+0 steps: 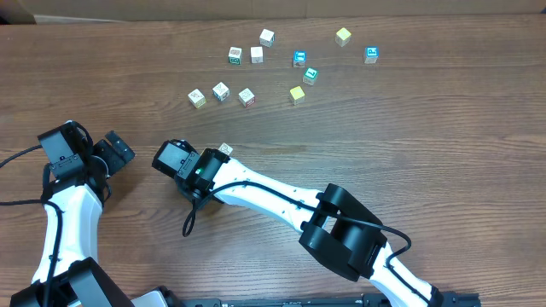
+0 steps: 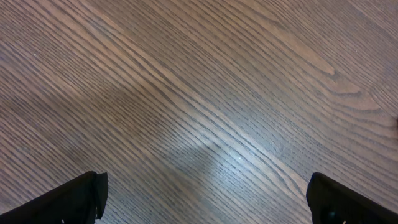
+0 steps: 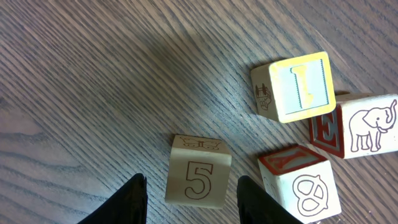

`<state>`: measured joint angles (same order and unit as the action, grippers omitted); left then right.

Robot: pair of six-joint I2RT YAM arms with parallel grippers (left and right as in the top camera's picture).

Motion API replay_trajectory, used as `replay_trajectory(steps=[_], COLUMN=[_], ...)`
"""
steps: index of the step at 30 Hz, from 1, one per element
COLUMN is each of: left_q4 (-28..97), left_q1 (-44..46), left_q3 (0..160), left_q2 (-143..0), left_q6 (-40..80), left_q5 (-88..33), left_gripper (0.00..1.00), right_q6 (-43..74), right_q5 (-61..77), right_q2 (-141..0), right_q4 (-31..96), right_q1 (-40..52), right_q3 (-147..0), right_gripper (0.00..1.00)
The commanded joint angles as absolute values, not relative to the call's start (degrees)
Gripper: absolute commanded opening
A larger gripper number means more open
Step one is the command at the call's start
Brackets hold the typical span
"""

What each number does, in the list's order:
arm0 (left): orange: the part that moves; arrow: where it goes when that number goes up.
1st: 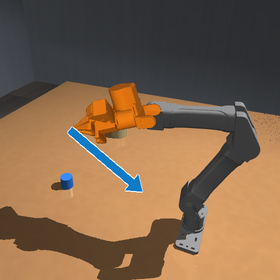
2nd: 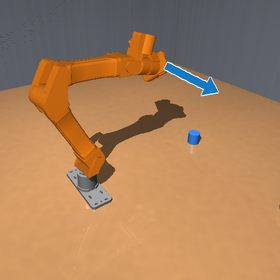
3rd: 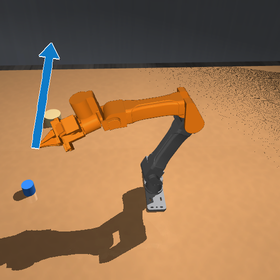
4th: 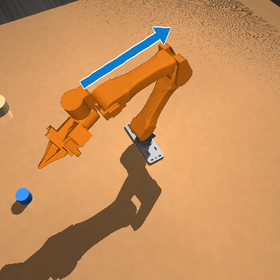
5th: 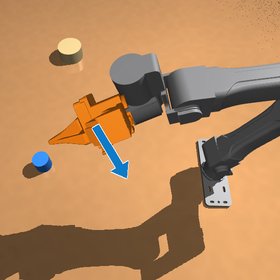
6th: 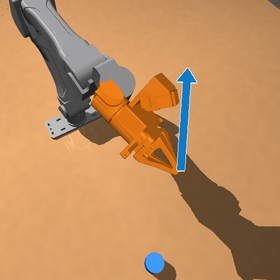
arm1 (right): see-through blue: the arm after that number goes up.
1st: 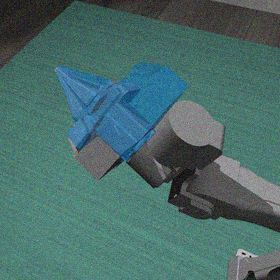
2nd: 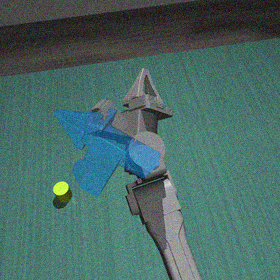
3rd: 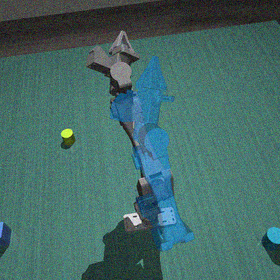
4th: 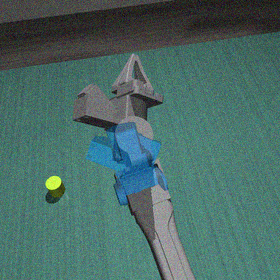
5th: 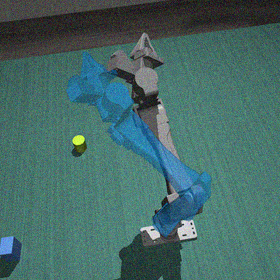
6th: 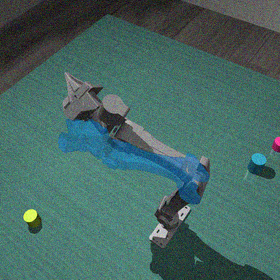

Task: Form a circle
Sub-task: 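Open the right gripper and hold it above the placed 5 block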

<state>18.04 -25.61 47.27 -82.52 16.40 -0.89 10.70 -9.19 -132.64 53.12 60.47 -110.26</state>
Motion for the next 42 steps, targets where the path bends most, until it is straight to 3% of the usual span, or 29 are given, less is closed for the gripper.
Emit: replay_trajectory(steps=[1, 17, 21, 34, 42], left_q4=[17.98, 17.98, 17.98, 17.98, 17.98], left_q1=[-25.80, -25.80, -25.80, -25.80, -25.80], left_q3=[47.13, 47.13, 47.13, 47.13, 47.13], left_q2=[-81.65, -81.65, -81.65, -81.65, -81.65], left_q6=[16.93, 16.93, 16.93, 16.93, 16.93], left_q5=[-1.08, -1.08, -1.08, -1.08, -1.08], left_gripper=[0.99, 0.99, 1.00, 1.00, 1.00], right_q6=[12.01, 15.64, 15.70, 15.64, 14.92], right_q5=[-8.97, -8.99, -9.04, -11.14, -11.18], right_q2=[-132.90, -132.90, -132.90, -132.90, -132.90], right_q4=[52.73, 52.29, 52.25, 49.32, 48.71], right_q1=[60.80, 60.80, 60.80, 60.80, 60.80], right_q3=[-110.96, -110.93, -110.93, -107.31, -107.31], right_gripper=[0.43, 0.37, 0.44, 0.44, 0.33])
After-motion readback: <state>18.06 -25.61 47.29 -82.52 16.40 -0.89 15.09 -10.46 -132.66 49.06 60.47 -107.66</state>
